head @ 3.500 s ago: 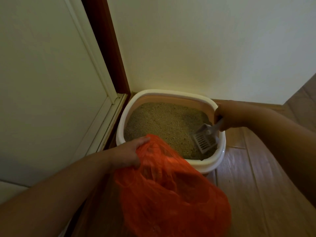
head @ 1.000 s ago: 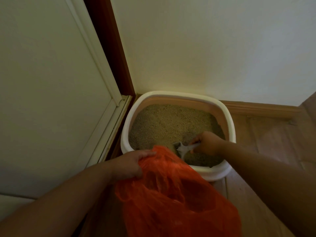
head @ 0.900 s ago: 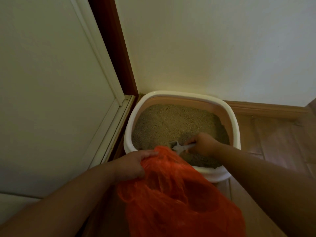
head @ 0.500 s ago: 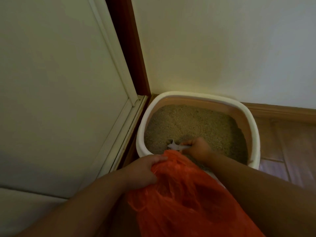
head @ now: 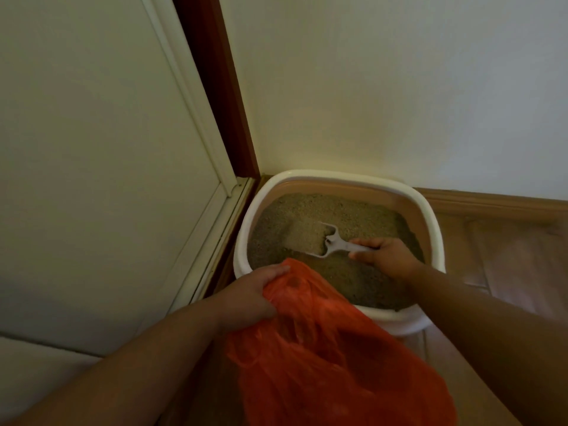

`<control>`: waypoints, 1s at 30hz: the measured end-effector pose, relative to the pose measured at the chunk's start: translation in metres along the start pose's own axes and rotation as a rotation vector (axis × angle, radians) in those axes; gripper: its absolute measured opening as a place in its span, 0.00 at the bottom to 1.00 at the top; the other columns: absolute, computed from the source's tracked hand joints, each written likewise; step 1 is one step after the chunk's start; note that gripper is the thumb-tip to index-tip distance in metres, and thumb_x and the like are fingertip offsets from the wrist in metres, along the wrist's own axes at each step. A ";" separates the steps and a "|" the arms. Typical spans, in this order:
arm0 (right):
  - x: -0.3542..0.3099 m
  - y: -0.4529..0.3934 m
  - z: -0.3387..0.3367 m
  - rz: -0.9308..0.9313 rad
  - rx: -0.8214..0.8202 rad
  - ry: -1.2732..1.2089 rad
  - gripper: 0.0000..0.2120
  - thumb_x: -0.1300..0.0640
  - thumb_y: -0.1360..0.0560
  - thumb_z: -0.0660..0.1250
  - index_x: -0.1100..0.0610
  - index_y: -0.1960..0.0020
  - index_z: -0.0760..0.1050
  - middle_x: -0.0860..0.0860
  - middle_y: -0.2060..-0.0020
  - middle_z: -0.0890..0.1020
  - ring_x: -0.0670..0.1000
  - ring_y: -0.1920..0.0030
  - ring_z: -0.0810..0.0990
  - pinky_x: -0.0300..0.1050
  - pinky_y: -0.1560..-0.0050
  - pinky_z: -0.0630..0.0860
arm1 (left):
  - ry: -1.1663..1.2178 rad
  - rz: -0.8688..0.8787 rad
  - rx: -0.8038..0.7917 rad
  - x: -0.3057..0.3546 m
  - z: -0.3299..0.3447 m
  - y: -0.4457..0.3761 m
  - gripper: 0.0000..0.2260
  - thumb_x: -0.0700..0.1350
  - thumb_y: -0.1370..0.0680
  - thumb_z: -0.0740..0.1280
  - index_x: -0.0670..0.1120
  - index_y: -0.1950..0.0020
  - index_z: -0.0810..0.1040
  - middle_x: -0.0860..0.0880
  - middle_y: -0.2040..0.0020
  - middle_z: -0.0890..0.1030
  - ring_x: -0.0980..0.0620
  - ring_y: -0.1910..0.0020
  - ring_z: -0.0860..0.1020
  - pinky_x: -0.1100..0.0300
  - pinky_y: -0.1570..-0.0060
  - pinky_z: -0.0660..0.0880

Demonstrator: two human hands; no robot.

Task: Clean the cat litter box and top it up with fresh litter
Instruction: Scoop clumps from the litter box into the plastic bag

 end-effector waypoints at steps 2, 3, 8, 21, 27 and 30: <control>-0.001 0.008 -0.019 -0.011 0.040 -0.031 0.19 0.58 0.27 0.75 0.52 0.37 0.81 0.49 0.47 0.83 0.48 0.51 0.81 0.37 0.57 0.76 | -0.023 0.023 0.012 0.005 0.000 -0.003 0.40 0.32 0.26 0.71 0.55 0.20 0.62 0.57 0.26 0.64 0.60 0.37 0.72 0.71 0.45 0.75; 0.000 0.013 -0.027 -0.011 0.042 -0.038 0.18 0.59 0.26 0.75 0.52 0.37 0.80 0.50 0.48 0.83 0.49 0.52 0.81 0.38 0.56 0.77 | -0.038 0.037 0.022 0.007 0.001 -0.005 0.41 0.33 0.27 0.73 0.55 0.19 0.60 0.56 0.23 0.61 0.58 0.32 0.69 0.68 0.40 0.74; 0.006 0.033 -0.053 0.011 0.052 -0.047 0.18 0.58 0.28 0.76 0.50 0.39 0.82 0.51 0.47 0.84 0.51 0.46 0.83 0.46 0.44 0.79 | -0.116 0.053 0.011 0.018 0.008 -0.009 0.44 0.34 0.27 0.73 0.54 0.17 0.54 0.54 0.19 0.53 0.56 0.27 0.61 0.63 0.36 0.69; -0.008 0.055 -0.069 -0.048 0.061 0.020 0.16 0.59 0.29 0.77 0.51 0.42 0.84 0.50 0.48 0.84 0.49 0.48 0.81 0.40 0.53 0.77 | -0.154 0.051 -0.041 0.036 0.012 -0.002 0.43 0.34 0.26 0.72 0.56 0.18 0.54 0.53 0.19 0.53 0.50 0.26 0.63 0.57 0.36 0.74; -0.012 0.056 -0.066 -0.070 0.053 0.034 0.17 0.58 0.29 0.77 0.51 0.40 0.83 0.51 0.48 0.84 0.51 0.48 0.80 0.44 0.51 0.75 | -0.208 0.046 -0.029 0.031 0.004 0.004 0.43 0.36 0.26 0.73 0.55 0.17 0.54 0.52 0.19 0.54 0.50 0.24 0.62 0.62 0.37 0.70; -0.013 0.056 -0.066 -0.070 0.048 0.035 0.17 0.58 0.29 0.77 0.50 0.40 0.83 0.51 0.47 0.84 0.51 0.46 0.80 0.44 0.51 0.75 | -0.189 0.021 -0.026 0.028 0.000 0.006 0.44 0.37 0.27 0.73 0.57 0.18 0.54 0.52 0.19 0.55 0.50 0.26 0.65 0.59 0.37 0.73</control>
Point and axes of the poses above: each hand's wrist, its own y-axis away from the middle knuckle, its own z-axis out of the palm, x = y × z, the point moved 6 cm from there along -y, towards the middle knuckle
